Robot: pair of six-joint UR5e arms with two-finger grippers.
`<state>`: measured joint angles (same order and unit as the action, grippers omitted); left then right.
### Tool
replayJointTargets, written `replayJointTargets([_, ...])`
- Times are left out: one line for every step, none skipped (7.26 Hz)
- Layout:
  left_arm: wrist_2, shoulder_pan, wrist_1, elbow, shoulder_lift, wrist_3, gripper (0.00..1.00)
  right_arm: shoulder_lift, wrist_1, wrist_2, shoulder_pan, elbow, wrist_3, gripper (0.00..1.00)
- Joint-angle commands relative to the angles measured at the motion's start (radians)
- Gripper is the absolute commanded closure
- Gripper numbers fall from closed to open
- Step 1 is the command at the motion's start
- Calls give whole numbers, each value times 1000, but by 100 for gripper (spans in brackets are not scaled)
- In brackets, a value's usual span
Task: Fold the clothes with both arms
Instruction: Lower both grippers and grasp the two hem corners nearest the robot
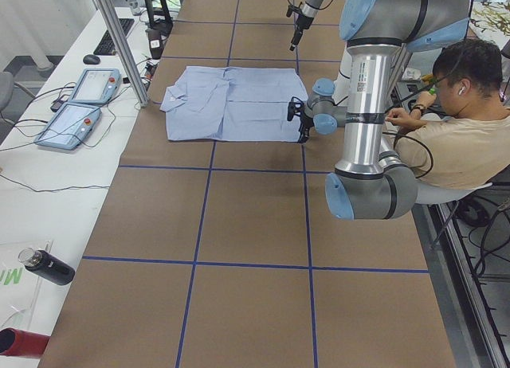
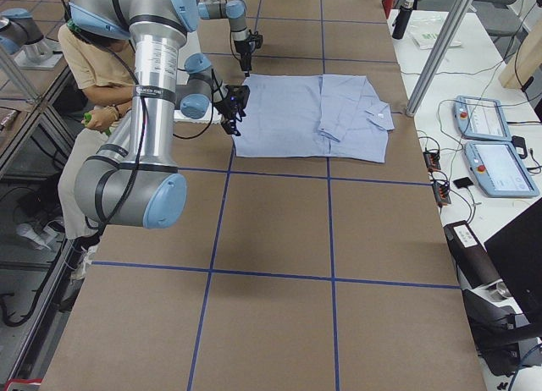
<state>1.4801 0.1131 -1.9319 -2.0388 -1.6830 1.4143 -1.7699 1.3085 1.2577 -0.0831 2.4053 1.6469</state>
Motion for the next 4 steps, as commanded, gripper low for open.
replayJointTargets([0, -7, 7, 25, -23, 0, 33, -2, 0, -1, 2, 0, 2, 0])
replayJointTargets([2, -7, 7, 35, -32, 0, 36, -2, 0, -1, 2, 0, 2, 0])
replayJointTargets([3, -6, 7, 35, -37, -2, 38, -2, 0, -1, 2, 0, 2, 0])
replayJointTargets([5, -6, 7, 37, -37, -2, 47, -2, 0, -1, 2, 0, 2, 0])
